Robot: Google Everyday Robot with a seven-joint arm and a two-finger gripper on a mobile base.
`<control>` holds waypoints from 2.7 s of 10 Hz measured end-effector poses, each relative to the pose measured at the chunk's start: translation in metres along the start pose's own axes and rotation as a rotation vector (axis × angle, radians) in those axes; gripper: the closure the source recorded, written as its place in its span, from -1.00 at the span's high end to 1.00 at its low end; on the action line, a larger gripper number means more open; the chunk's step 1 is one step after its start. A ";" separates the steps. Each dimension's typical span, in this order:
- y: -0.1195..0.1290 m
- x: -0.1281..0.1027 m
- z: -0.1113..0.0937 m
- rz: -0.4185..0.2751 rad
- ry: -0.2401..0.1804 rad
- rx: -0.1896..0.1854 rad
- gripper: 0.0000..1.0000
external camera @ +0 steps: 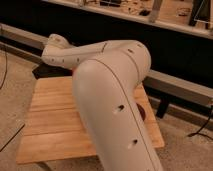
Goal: Place the pepper in the ceramic cup
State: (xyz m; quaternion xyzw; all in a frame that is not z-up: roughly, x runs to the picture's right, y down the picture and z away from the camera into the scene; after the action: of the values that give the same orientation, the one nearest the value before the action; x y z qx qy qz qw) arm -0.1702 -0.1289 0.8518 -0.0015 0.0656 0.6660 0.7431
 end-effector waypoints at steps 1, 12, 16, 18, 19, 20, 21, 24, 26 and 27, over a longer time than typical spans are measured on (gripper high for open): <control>-0.003 0.002 0.010 0.001 0.008 0.004 -1.00; -0.015 -0.004 0.048 -0.048 0.023 0.028 -0.98; -0.011 0.007 0.048 -0.060 0.039 0.025 -0.29; -0.012 0.012 0.042 -0.042 0.039 0.020 0.14; -0.012 0.013 0.039 -0.035 0.036 0.016 0.34; -0.013 0.015 0.036 -0.029 0.033 0.014 0.52; -0.014 0.018 0.034 -0.024 0.032 0.013 0.59; -0.018 0.024 0.031 -0.018 0.029 0.016 0.60; -0.019 0.025 0.030 -0.018 0.025 0.019 0.60; -0.019 0.025 0.029 -0.019 0.024 0.020 0.60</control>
State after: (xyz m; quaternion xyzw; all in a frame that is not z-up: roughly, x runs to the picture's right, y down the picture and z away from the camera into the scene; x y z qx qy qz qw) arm -0.1462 -0.1032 0.8768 -0.0026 0.0809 0.6582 0.7485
